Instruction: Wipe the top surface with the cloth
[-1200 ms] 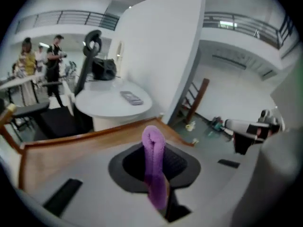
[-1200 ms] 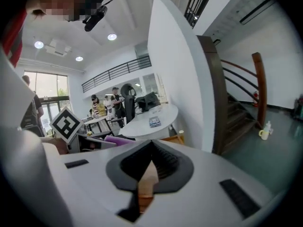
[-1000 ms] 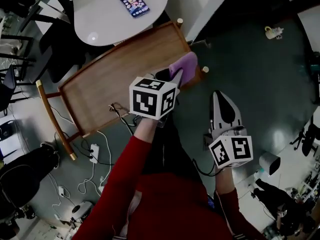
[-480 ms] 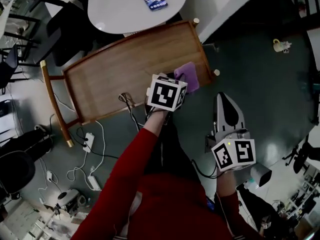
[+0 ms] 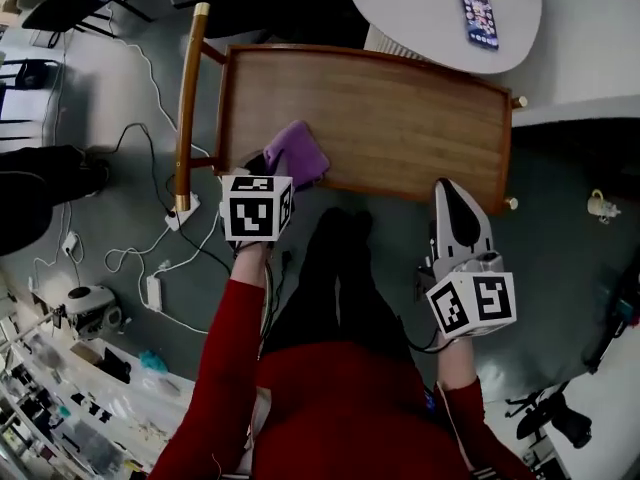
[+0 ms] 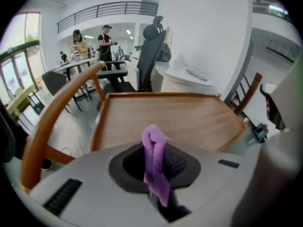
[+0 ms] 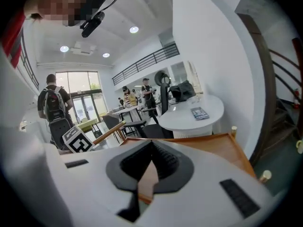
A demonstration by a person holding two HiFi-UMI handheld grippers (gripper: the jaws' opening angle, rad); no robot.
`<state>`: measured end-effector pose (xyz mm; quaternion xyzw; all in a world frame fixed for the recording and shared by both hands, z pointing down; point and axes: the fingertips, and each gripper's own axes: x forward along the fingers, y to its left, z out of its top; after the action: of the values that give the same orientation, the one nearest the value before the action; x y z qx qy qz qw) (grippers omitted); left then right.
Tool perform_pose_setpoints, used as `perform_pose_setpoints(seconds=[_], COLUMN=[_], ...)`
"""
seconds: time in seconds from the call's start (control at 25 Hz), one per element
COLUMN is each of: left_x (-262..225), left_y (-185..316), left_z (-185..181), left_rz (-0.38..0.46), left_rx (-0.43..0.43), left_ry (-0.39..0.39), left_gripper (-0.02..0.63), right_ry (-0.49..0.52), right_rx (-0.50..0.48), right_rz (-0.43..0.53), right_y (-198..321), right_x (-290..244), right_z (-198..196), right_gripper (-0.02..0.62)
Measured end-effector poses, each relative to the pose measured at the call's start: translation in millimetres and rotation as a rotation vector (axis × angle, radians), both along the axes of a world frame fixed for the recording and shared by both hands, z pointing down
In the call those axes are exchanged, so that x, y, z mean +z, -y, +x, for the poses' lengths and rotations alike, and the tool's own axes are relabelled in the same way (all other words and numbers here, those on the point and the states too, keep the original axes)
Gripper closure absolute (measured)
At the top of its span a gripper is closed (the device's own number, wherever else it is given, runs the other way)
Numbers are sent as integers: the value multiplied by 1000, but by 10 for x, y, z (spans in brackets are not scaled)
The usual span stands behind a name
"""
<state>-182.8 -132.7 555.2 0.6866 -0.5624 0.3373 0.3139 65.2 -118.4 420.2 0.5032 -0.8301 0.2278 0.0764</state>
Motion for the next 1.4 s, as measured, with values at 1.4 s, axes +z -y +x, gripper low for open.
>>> perform_pose_setpoints(seconds=[1.4], left_x=[-1359], left_y=[91], left_z=[-843], left_rz=[350], left_rx=[-32], left_ry=[354], left_gripper=[554], right_ry=[-6], right_rx=[63], right_rz=[117], right_y=[175], right_x=[-504], right_z=[-127], right_gripper=[583])
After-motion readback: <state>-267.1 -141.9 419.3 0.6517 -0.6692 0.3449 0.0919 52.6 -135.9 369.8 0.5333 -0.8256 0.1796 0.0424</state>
